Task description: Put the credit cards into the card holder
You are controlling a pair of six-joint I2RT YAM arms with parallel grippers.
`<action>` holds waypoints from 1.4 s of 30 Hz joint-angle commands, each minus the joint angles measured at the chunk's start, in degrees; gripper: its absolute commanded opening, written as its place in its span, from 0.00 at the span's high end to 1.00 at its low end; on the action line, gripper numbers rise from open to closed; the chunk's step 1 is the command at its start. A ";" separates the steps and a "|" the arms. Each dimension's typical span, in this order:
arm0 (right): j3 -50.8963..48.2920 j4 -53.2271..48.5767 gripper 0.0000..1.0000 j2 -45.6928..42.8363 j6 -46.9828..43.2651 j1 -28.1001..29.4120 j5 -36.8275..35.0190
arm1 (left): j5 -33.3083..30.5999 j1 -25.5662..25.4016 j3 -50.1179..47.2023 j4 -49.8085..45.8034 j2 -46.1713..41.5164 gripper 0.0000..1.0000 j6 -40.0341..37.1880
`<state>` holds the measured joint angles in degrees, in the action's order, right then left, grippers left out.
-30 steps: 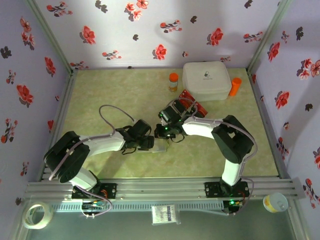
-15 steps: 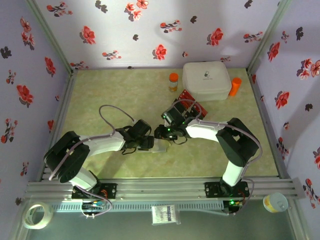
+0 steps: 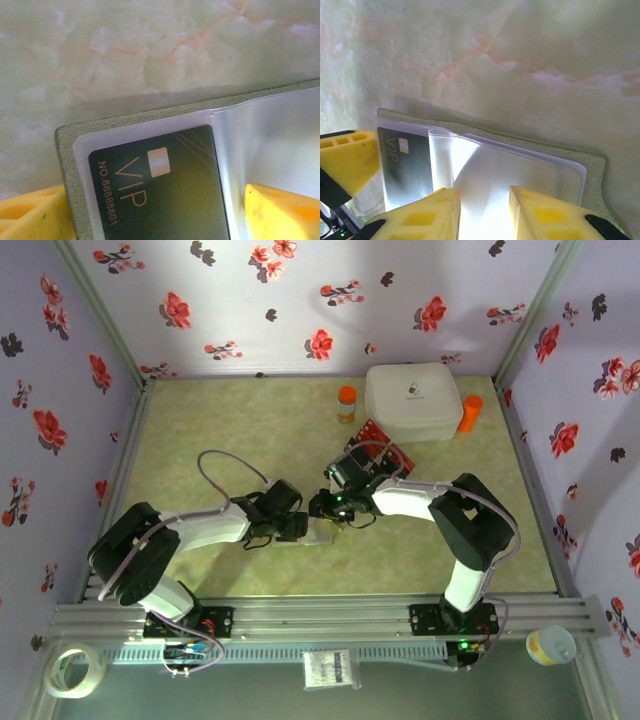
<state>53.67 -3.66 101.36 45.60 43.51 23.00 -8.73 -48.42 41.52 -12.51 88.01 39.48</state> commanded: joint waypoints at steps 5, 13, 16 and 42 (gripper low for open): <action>-2.04 8.58 0.67 2.79 5.34 1.05 4.15 | 1.22 -0.42 -0.41 -0.69 -1.73 0.08 -0.46; -3.05 11.89 0.67 3.05 7.78 0.88 5.04 | -0.01 -0.43 0.31 -2.41 -4.72 0.03 -0.76; -3.05 12.09 0.67 2.97 8.10 0.81 5.22 | -0.47 -0.36 0.65 -2.95 -6.05 0.01 -0.73; 4.31 6.40 0.52 1.93 8.18 4.50 4.23 | -3.67 8.29 -2.94 -8.85 -24.12 0.00 -1.27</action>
<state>55.20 4.38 101.91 53.84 47.07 27.44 -11.46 -40.95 39.64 -19.40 65.23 38.79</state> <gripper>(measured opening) 0.475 0.997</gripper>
